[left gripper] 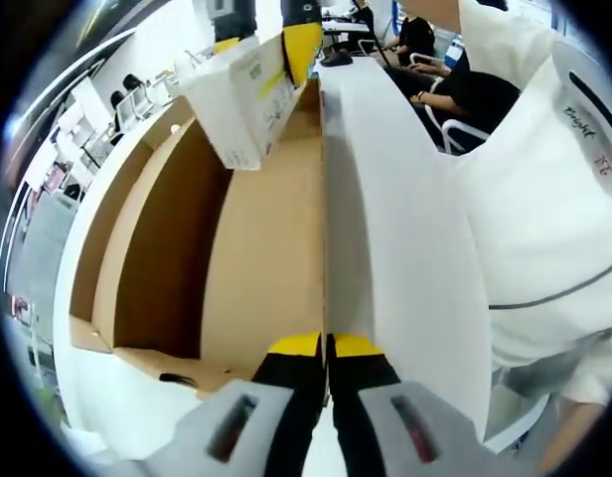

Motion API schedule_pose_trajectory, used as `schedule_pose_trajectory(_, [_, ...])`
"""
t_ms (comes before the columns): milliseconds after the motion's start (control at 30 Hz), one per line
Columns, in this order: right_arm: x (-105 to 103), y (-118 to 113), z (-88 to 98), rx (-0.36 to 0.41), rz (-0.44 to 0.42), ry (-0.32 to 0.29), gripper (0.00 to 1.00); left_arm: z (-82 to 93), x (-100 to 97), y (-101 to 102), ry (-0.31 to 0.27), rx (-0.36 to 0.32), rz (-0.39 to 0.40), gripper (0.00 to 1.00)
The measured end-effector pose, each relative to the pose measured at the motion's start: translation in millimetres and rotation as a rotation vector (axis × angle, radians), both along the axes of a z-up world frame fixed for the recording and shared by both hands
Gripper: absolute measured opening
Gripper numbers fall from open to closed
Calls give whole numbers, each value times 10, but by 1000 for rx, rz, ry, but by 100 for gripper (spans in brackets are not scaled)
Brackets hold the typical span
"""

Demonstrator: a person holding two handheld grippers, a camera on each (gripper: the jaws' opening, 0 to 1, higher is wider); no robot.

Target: Operate the shoe box by opening the lid, removing the specified soft item, and placing it in the target area until the item is outside and the box remains undamaged.

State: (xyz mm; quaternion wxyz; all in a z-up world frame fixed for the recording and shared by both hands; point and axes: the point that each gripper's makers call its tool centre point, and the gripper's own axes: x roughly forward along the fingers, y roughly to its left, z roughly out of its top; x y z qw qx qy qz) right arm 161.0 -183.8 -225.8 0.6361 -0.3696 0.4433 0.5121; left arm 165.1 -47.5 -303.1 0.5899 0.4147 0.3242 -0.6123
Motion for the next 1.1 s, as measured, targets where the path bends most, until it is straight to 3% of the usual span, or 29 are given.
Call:
schedule_pose_trajectory(167, [-88, -46, 61, 45, -11, -15, 21, 1, 2, 2, 1, -3, 1, 1])
schedule_pose_trajectory(467, [-264, -219, 57, 44, 8, -25, 20, 0, 5, 3, 1, 0, 2, 1])
schedule_pose_trajectory(533, [-357, -234, 66, 42, 104, -40, 21, 0, 8, 3, 1, 1, 3, 1])
schedule_pose_trajectory(600, [-423, -232, 87, 53, 99, -19, 21, 0, 6, 3, 0, 0, 2, 1])
schedule_pose_trajectory(800, [-489, -246, 144, 37, 145, -56, 21, 0, 5, 4, -1, -1, 2, 1])
schedule_pose_trajectory(967, [-531, -334, 74, -11, 181, -69, 21, 0, 5, 4, -1, -2, 2, 1])
schedule_pose_trajectory(1033, [-652, -376, -17, -27, 284, -46, 21, -1, 5, 4, 0, -2, 3, 1])
schedule_pose_trajectory(1100, [-715, -402, -70, -30, 263, -19, 21, -3, 5, 3, 0, -1, 3, 1])
